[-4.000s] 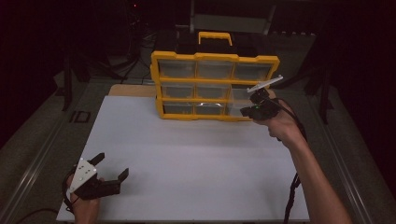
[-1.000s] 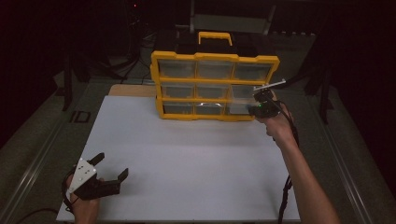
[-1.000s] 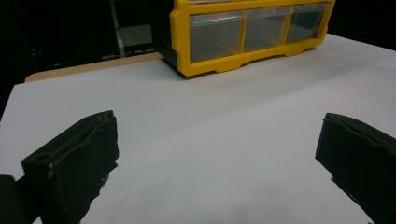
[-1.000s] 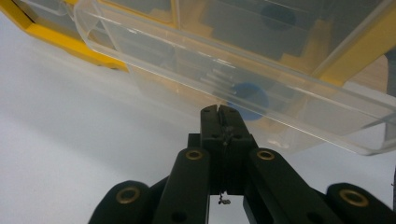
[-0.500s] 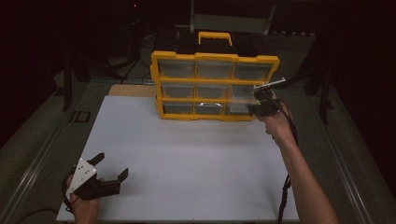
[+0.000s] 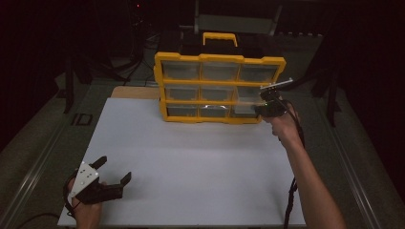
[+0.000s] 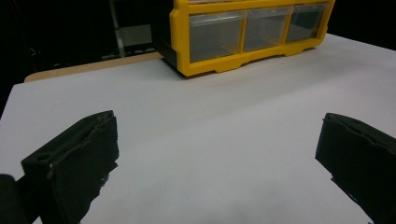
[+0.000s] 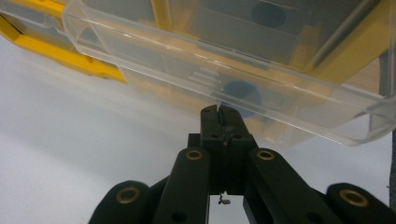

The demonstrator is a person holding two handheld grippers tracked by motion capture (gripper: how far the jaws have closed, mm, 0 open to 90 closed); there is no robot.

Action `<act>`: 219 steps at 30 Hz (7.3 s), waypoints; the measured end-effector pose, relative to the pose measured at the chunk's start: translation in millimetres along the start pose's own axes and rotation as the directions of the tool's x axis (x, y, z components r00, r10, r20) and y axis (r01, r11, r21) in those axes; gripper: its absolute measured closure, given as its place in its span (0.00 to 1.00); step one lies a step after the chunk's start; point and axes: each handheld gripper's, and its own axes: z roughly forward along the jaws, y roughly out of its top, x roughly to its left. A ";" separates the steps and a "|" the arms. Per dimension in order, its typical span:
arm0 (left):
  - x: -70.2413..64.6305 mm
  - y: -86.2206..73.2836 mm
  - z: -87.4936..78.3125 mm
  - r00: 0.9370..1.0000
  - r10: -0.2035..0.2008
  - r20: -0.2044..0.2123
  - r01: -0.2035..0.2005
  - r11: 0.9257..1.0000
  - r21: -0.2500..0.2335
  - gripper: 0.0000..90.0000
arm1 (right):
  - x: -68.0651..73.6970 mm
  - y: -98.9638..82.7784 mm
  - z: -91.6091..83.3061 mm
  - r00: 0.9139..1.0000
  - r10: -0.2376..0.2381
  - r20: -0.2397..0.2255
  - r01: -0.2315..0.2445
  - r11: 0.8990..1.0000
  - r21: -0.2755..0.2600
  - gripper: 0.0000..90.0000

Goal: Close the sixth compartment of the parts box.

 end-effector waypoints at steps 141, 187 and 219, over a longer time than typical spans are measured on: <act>0.4 -0.2 -0.8 1.000 -0.002 -0.002 0.002 1.000 -0.003 0.00 | 15.7 -18.0 -8.7 0.990 -0.134 -0.037 0.127 0.981 -0.147 0.65; 0.2 -0.3 -1.7 1.000 -0.002 -0.004 0.002 1.000 -0.003 0.00 | 51.9 -127.7 -30.4 0.985 -0.152 -0.086 0.120 0.947 -0.299 0.14; -7.3 -0.6 3.9 1.000 0.011 0.011 -0.011 1.000 0.016 0.00 | 35.8 -225.8 -20.0 0.993 -0.072 -0.094 0.019 0.880 -0.475 0.10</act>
